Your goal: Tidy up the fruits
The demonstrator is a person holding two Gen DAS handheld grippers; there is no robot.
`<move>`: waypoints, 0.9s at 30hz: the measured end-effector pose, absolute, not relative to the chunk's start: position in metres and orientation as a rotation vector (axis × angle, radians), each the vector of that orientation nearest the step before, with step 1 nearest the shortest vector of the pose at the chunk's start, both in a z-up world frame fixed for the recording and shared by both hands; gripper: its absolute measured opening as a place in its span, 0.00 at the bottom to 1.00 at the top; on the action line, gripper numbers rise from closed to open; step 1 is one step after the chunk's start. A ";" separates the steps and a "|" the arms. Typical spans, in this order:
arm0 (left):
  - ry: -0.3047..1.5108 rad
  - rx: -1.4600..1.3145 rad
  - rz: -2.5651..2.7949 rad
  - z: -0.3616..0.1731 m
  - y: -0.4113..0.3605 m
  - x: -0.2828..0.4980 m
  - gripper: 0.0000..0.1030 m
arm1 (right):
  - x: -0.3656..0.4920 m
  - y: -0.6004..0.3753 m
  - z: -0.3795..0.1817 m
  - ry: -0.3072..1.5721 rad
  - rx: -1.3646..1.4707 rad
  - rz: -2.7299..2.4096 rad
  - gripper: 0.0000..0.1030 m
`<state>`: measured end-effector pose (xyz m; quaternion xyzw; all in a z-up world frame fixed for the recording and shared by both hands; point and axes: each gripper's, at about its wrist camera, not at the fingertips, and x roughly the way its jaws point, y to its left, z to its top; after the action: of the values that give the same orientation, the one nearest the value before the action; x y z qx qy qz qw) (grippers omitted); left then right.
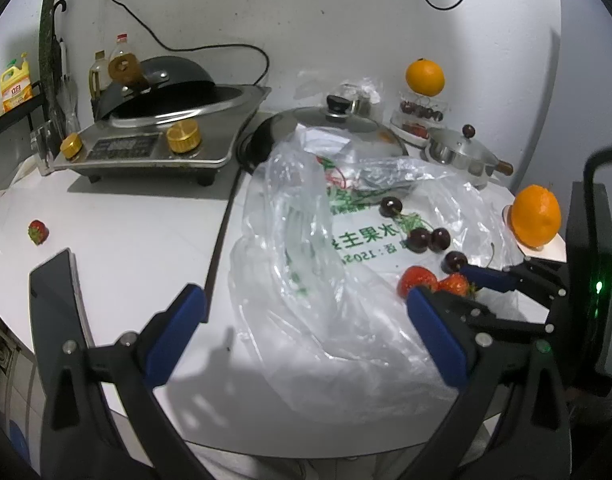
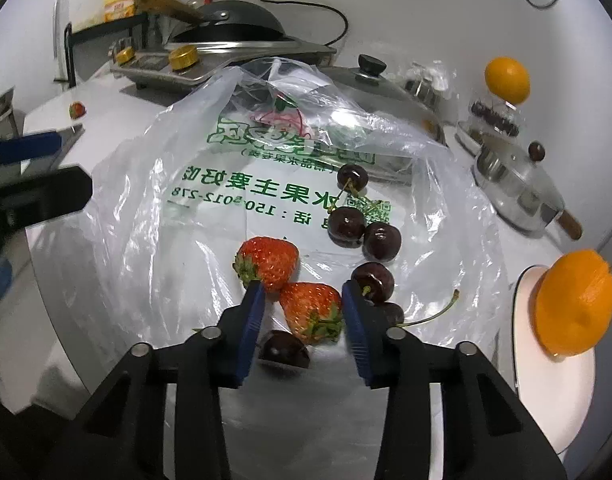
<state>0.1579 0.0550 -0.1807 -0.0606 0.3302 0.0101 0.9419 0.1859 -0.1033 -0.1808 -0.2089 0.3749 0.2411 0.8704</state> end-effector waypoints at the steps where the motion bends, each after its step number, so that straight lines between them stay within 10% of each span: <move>1: 0.674 -0.124 0.021 -0.181 0.055 0.158 0.99 | 0.186 -0.104 -0.181 0.780 -0.444 0.502 0.30; 27: 0.655 -0.042 0.002 -0.160 0.026 0.168 0.99 | 0.195 -0.132 -0.142 0.722 -0.281 0.568 0.31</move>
<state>0.1683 0.0256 -0.1595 -0.0208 0.3216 0.0012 0.9467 0.1946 -0.1316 -0.1420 -0.1353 0.3471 0.2733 0.8869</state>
